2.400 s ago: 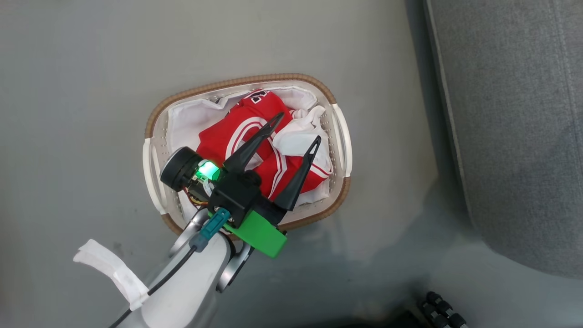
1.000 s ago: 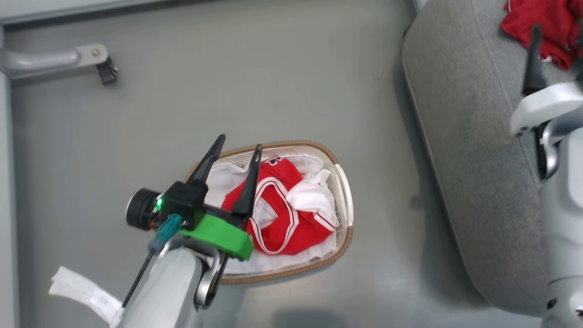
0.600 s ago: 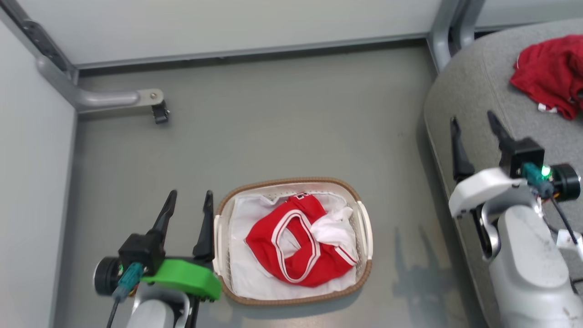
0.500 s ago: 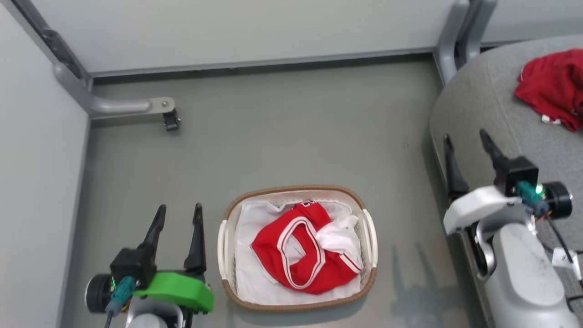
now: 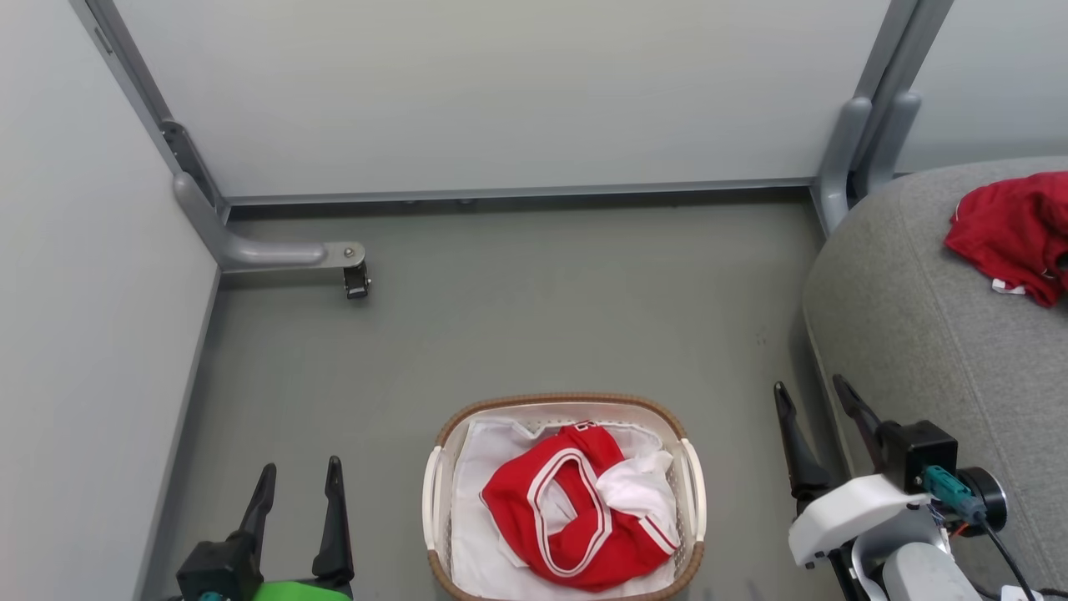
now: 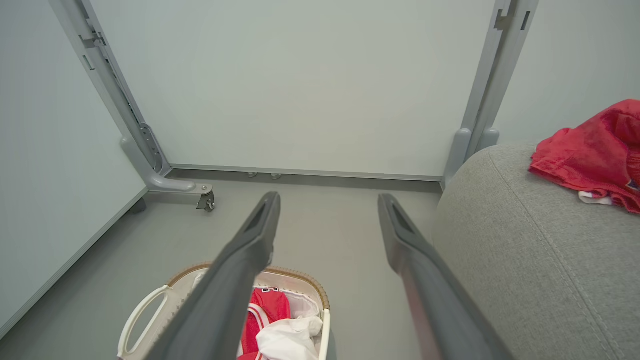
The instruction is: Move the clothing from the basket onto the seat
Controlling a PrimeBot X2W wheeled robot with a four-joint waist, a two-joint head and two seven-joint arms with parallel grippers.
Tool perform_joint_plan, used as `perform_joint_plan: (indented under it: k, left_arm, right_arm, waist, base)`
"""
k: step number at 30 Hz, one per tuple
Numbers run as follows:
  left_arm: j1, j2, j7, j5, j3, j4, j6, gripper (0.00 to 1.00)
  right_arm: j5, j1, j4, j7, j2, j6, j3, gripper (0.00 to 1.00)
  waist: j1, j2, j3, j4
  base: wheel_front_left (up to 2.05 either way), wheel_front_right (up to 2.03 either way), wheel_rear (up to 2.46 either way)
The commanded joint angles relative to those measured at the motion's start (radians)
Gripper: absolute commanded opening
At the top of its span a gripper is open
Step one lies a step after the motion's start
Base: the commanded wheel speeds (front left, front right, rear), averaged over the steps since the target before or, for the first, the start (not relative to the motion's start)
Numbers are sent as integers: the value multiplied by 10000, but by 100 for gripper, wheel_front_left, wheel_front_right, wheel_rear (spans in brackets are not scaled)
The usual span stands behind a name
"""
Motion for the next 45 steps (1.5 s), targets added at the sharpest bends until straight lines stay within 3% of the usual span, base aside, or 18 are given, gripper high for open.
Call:
perform_joint_plan:
  k: [1,45]
  left_arm:
    - [180,3,-5,27,84,-90,-37,100]
    - [151,-13,-5,114,20,-115,-86,100]
  right_arm:
    - [177,198,-89,-48,-49,-10,-37,100]
    - [418,261,-197,-49,-42,-10,167,100]
  waist:
    - [1,0,-127,-43]
    - [1,0,-66,-350]
  base:
    - [0,0,0]
    - [0,0,0]
